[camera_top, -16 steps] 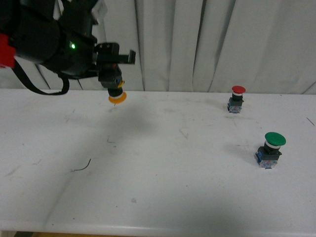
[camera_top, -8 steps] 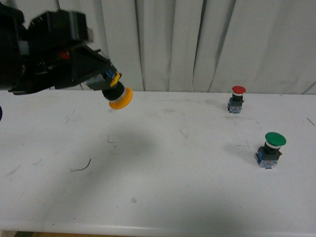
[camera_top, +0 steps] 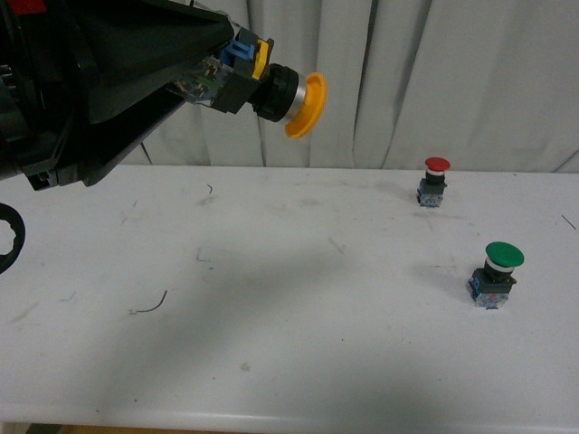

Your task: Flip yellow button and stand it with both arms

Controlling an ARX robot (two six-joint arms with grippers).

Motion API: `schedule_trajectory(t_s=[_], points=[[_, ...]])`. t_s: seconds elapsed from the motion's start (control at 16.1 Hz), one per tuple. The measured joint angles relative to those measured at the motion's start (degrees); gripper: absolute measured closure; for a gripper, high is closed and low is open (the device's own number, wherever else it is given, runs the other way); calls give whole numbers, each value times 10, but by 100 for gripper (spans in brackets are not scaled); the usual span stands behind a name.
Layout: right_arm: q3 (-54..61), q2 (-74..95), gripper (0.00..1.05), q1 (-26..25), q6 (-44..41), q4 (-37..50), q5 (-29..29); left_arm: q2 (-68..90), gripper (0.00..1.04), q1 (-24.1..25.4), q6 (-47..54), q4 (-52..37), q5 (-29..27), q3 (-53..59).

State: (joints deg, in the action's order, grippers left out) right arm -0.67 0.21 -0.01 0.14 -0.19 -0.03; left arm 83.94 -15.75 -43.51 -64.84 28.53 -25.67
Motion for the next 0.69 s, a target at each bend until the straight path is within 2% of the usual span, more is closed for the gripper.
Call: schedule_trajectory(t_s=[0.19,0.69], points=[[0,0,6,0,0,0,0,38,70,-8,-66,-88,-18,7],[0,0,6,0,0,0,0,50,70,-23,-92,-87,-33,9]])
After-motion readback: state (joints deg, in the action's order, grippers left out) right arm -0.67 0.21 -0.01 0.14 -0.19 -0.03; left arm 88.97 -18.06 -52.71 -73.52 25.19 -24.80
